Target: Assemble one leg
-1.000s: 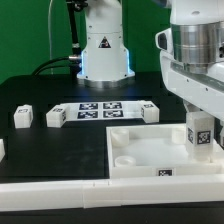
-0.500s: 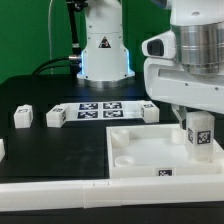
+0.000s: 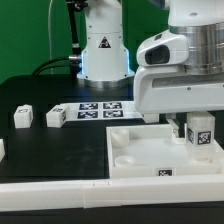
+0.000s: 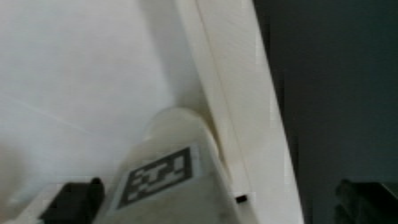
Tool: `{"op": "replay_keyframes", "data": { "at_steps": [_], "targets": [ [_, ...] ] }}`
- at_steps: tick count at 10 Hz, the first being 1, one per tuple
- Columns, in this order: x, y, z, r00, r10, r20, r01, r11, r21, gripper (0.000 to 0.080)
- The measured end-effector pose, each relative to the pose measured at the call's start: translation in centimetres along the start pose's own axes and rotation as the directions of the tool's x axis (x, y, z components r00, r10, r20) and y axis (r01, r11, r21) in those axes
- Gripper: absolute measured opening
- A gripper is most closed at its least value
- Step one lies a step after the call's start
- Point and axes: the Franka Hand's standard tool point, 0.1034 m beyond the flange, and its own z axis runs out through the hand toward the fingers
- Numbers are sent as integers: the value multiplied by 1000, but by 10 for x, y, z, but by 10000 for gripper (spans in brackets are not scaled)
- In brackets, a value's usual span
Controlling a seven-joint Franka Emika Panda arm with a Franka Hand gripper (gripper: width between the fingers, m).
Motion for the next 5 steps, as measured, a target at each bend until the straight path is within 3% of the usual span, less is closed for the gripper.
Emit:
{"op": "replay_keyframes", "data": {
  "at_steps": [3, 5],
  "targets": [
    [1, 0, 0, 998, -68, -3, 68, 998, 1, 623],
    [1, 7, 0, 998, -66, -3, 66, 998, -10, 308]
  ]
}}
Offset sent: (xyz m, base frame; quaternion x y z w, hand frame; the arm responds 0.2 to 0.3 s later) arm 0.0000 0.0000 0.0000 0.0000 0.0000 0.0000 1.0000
